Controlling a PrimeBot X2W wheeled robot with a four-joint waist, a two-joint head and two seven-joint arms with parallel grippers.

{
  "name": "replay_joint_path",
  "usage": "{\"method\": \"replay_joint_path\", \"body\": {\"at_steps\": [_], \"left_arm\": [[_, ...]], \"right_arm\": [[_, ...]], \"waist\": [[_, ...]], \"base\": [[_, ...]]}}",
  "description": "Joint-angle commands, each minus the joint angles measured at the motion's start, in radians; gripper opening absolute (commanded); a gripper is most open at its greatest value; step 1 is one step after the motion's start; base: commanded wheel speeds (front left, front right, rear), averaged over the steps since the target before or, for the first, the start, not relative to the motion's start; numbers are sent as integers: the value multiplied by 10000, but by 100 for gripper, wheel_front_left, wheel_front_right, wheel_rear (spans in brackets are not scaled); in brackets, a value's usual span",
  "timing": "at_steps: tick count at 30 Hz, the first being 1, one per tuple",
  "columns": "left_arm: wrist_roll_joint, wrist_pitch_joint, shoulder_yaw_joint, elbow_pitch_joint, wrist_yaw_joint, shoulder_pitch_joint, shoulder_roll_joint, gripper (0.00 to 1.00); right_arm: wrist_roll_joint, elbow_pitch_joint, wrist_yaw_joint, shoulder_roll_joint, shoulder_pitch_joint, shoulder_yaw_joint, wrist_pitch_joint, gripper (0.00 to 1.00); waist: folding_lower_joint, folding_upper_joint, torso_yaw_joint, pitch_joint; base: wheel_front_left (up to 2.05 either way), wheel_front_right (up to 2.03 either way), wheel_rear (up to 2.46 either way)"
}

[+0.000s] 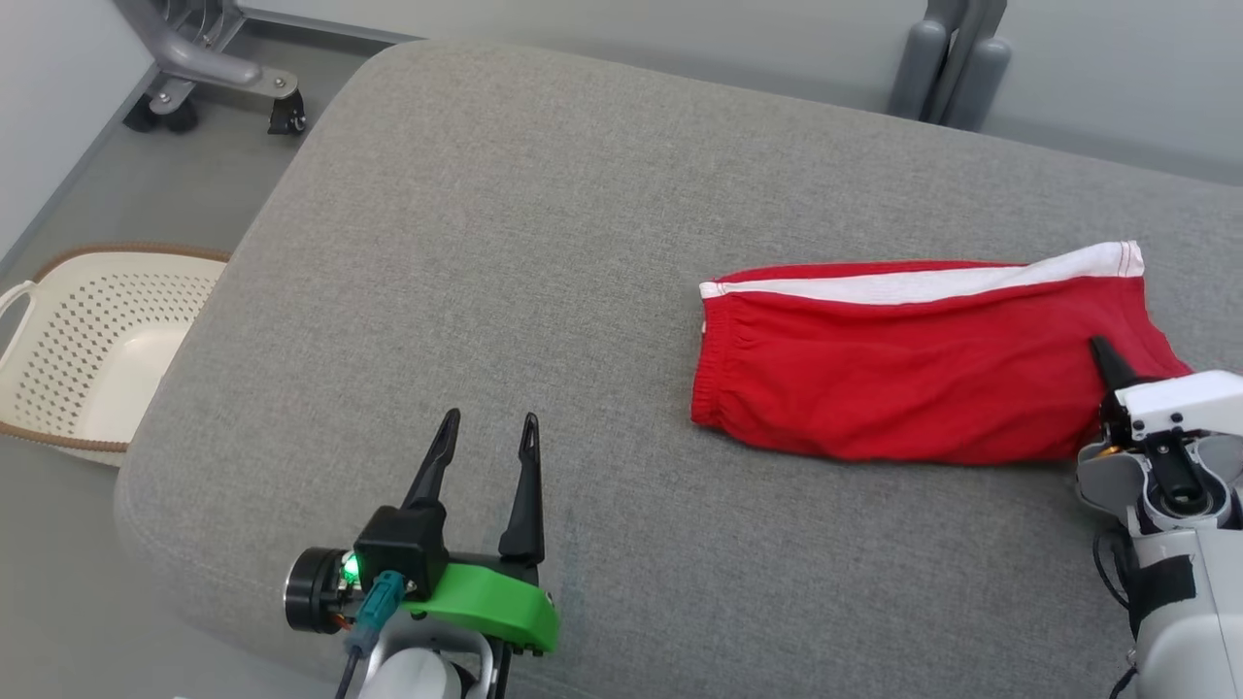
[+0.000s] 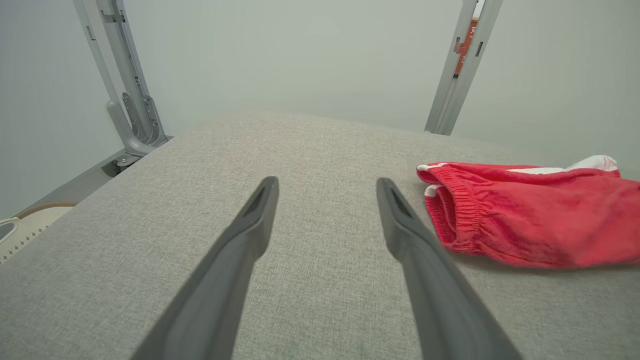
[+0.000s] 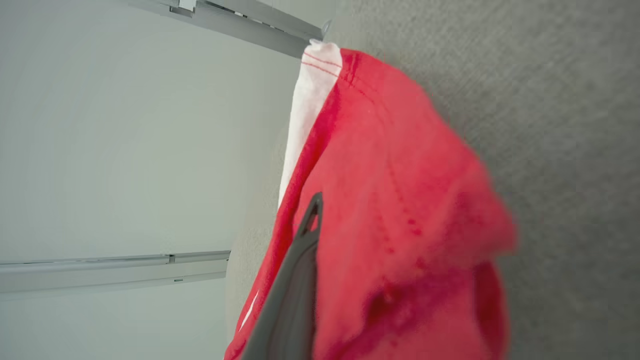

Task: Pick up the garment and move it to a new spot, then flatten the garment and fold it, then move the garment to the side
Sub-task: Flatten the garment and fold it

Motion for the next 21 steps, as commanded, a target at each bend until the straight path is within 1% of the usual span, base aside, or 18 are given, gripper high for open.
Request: {"method": "replay_joint_path", "body": {"at_steps": [1, 5, 9, 14, 21], "left_arm": [[97, 0, 105, 22, -20, 129, 28, 100], [173, -1, 277, 93, -123, 286, 28, 100], [247, 0, 397, 156, -211, 464, 28, 100], [311, 0, 525, 235, -296, 698, 29, 100], [344, -1, 564, 309, -410, 707, 29, 100]], "right_arm": [[-29, -22, -14, -7, 338, -85, -110, 0], [-297, -381, -9, 53, 890, -99, -361, 0], [-713, -964, -9, 261, 1646, 46, -596, 0], [-830, -1690, -9, 561, 2391, -72, -749, 0], [-1034, -2129, -9, 724, 2859, -48, -921, 0]], "waist": [[0, 0, -311, -322], [0, 0, -701, -642], [0, 0, -1155, -870], [0, 0, -1706, -1095], [0, 0, -2107, -1230]], "base": [[0, 0, 0], [0, 0, 0], [0, 0, 0], [0, 0, 0], [0, 0, 0]]}}
